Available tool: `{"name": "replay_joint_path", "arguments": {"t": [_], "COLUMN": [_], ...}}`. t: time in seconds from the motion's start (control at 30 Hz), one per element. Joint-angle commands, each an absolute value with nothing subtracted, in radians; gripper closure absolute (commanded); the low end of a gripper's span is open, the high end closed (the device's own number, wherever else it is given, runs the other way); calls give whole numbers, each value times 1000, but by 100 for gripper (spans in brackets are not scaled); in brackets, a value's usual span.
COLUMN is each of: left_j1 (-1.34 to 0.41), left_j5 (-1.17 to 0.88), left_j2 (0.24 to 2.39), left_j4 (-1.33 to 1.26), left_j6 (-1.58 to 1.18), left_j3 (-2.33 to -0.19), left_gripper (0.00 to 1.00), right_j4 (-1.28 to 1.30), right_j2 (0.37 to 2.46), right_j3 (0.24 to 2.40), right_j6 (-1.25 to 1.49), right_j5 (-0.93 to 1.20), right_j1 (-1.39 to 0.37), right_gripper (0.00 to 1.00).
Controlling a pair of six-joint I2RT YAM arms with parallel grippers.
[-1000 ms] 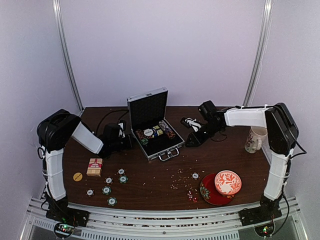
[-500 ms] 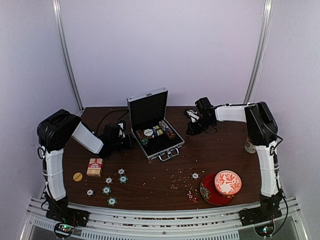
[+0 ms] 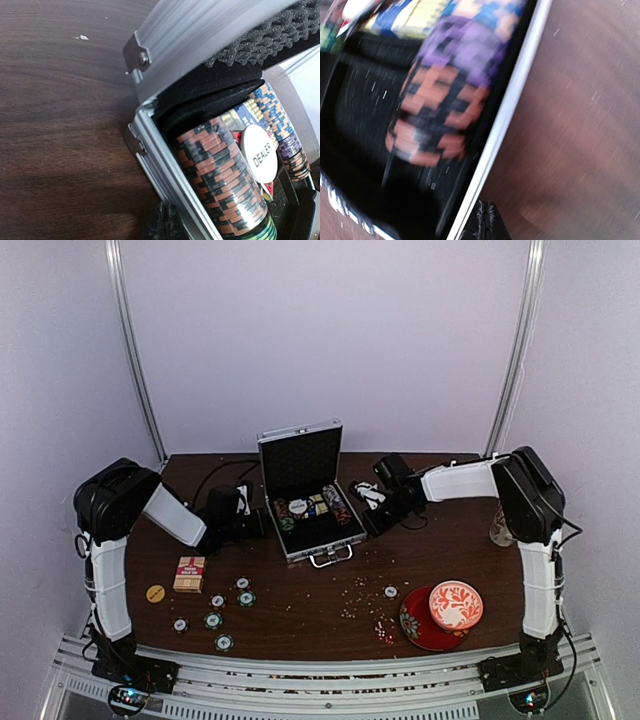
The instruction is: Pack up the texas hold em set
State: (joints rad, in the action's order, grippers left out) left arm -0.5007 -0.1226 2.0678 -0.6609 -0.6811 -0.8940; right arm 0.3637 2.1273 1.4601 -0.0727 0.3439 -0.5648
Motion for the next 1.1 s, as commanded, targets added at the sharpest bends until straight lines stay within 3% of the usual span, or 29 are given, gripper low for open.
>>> {"name": "replay_joint_path", "arguments": {"t": [0.0,0.63,1.07], "left_j1": [-539,-597,-672], "left_j5": [-272,-286,-214], "left_j2": [2077,2034,1885], "left_j4": [-736,-745,-696], "left_j6": [-648,-627,-636], "left_j3": [-886,-819,-755], "left_gripper": [98,99,100], "right_j4": [359,344,388], "right_j2": [2046,1940,1898], "right_j3": [1348,1271,1240], "right_j6": [-107,-147,-184], "right_j5": [398,430,380], "right_j1": [-635,-778,-726], "right_gripper": [97,96,95]}}
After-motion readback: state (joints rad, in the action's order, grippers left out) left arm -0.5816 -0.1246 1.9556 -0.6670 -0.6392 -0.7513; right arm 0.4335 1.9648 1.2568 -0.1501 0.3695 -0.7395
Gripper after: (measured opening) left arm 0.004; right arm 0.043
